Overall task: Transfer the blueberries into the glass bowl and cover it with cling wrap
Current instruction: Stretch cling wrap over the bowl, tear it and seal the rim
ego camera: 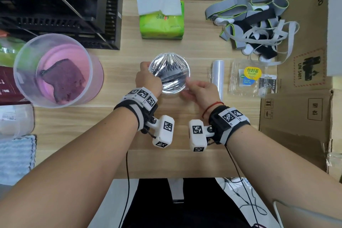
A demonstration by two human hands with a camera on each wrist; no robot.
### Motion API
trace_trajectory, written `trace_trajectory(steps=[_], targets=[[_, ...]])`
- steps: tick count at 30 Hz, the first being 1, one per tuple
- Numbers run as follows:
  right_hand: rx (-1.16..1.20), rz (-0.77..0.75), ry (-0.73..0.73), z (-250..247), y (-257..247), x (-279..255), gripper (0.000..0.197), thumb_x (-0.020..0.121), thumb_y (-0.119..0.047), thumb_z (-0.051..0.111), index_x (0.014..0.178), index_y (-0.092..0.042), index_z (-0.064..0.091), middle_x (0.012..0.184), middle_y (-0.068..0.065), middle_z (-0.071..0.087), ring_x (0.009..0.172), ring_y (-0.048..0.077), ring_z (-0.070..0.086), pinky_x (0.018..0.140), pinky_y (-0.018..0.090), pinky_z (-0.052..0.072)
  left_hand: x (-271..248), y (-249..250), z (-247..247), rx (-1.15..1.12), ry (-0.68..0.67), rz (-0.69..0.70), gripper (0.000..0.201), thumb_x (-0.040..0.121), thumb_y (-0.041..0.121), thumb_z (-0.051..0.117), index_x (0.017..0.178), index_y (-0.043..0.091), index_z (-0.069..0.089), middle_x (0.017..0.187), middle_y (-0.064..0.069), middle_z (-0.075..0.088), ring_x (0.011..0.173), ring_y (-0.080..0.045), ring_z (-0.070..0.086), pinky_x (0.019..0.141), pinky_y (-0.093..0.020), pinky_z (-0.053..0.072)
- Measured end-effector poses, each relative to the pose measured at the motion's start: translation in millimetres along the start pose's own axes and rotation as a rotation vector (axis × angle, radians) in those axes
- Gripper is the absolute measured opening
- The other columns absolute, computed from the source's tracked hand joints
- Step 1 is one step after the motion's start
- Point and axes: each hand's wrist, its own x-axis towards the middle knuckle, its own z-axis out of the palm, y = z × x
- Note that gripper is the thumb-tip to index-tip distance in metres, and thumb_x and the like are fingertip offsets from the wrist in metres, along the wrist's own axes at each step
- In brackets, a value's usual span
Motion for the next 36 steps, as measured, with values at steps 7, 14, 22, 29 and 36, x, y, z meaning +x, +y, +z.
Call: trace_trajectory(steps=[7, 14, 22, 29, 36], targets=[[-0.253, -0.043, -0.015, 2, -4, 10, 0.019, 0.091, -0.018, 0.071, 0.077, -0.007, 0.066, 0.055, 0.0, 0.067, 0.051, 0.012, 0.063, 0.078, 0.039, 0.06, 4, 1, -2, 0.024, -0.012, -0.061, 0.033, 0.09, 0.007, 0.038, 0.122, 0.01, 0.046, 0.115, -0.018, 0.059, 0.099, -0.039, 0.061, 0.084, -0.049, 0.054], [-0.474, -0.195, 0.05, 1, -31, 33, 0.012, 0.081, -0.024, 0.069, 0.077, -0.026, 0.059, 0.085, 0.003, 0.068, 0.092, 0.037, 0.07, 0.082, 0.056, 0.058, 28, 4, -18, 0.148, -0.014, 0.112, 0.029, 0.1, 0.032, 0.047, 0.112, 0.014, 0.065, 0.112, -0.004, 0.068, 0.097, -0.022, 0.059, 0.08, -0.026, 0.039], [-0.549, -0.293, 0.04, 11, -40, 46, 0.015, 0.08, -0.031, 0.072, 0.08, -0.033, 0.057, 0.08, -0.008, 0.061, 0.09, 0.031, 0.07, 0.08, 0.052, 0.059, 37, -4, -23, -0.138, -0.05, 0.03, 0.018, 0.091, 0.035, 0.061, 0.088, 0.029, 0.078, 0.086, 0.007, 0.072, 0.08, -0.012, 0.063, 0.079, -0.022, 0.049], [-0.581, -0.319, 0.043, 14, -41, 52, 0.016, 0.085, -0.024, 0.07, 0.082, -0.03, 0.056, 0.08, -0.007, 0.059, 0.079, 0.022, 0.063, 0.082, 0.048, 0.058, 46, -4, -23, -0.383, -0.202, -0.147, 0.02, 0.095, 0.02, 0.06, 0.081, 0.024, 0.073, 0.085, -0.001, 0.074, 0.069, -0.018, 0.063, 0.061, -0.025, 0.052], [-0.62, -0.385, 0.074, 13, -38, 55, 0.011, 0.09, -0.02, 0.068, 0.096, -0.02, 0.058, 0.077, -0.014, 0.054, 0.068, 0.002, 0.049, 0.072, 0.025, 0.044, 50, -1, -23, -0.312, -0.227, -0.089, 0.022, 0.083, 0.045, 0.071, 0.076, 0.024, 0.075, 0.088, -0.001, 0.077, 0.091, -0.028, 0.072, 0.091, -0.039, 0.056]])
